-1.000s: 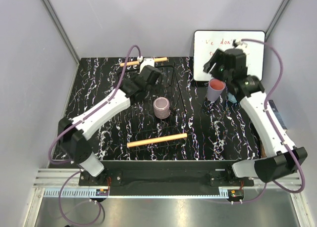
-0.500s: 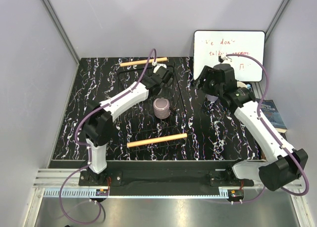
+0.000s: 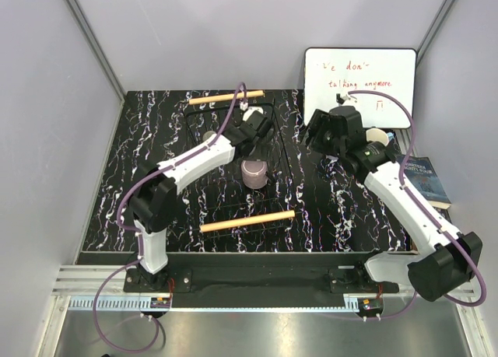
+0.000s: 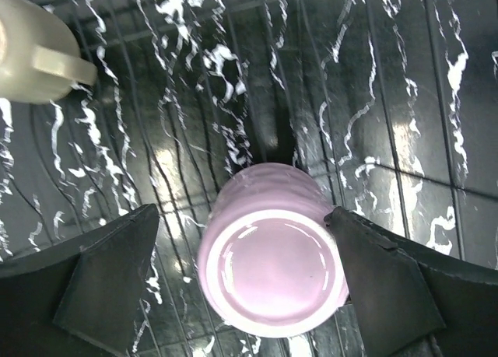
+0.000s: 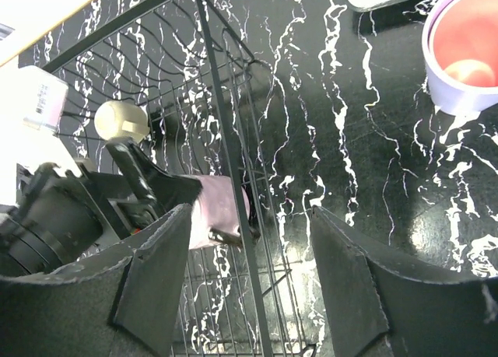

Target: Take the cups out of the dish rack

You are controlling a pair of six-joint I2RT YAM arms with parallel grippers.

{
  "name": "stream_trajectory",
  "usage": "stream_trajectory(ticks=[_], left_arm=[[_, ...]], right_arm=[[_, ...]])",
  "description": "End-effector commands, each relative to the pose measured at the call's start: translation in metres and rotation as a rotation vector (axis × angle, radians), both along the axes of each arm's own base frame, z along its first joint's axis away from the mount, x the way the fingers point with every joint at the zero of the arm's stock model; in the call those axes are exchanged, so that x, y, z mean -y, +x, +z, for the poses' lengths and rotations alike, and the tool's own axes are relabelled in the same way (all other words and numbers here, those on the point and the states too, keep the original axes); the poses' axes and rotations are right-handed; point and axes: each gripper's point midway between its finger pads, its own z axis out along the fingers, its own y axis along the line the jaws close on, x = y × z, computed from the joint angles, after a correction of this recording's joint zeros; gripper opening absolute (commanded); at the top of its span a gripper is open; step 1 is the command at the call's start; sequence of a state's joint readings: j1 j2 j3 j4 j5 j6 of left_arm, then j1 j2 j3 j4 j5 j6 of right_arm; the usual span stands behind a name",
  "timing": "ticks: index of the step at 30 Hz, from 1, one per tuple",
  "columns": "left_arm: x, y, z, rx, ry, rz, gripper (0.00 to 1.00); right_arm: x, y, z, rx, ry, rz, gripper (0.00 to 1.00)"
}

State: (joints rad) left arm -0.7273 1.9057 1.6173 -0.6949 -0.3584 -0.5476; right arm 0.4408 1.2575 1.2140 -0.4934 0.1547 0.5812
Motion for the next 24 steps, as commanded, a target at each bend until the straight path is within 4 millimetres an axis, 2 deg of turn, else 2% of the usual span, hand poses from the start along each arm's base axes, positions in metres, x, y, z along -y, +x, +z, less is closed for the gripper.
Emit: stream_trajectory(ticks=[1,2,8,11,16,24], left_arm=[[0.010,-0.019,0.009,0.001,-0.050,-0.032,0.99],[0.007,-0.023,0.003,-0.008,-0.042,-0.030,0.99],[0.007,-0.022,0.021,0.037,-0.079,-0.027,0.99],[0.009,-0.031,0.020,0.022,-0.092,-0.039,0.99],[0.005,-0.053,0.000,-0.027,-0.075,-0.043,0.99],[0.013,-0.066,-0.021,-0.081,-0.058,-0.070,0.99]], right_arm=[[-0.008,0.000,0.011,0.042,0.027,0.012,0.70],[-0.008,0.000,0.010,0.042,0.026,0.011,0.70],[-0.012,-0.003,0.002,0.025,0.020,0.018,0.70],[-0.011,-0.005,0.000,0.023,0.016,0.014,0.70],[-0.007,-0.007,0.001,0.031,0.016,0.006,0.70],[-0.008,-0.009,-0.005,0.017,0.013,0.011,0.70]])
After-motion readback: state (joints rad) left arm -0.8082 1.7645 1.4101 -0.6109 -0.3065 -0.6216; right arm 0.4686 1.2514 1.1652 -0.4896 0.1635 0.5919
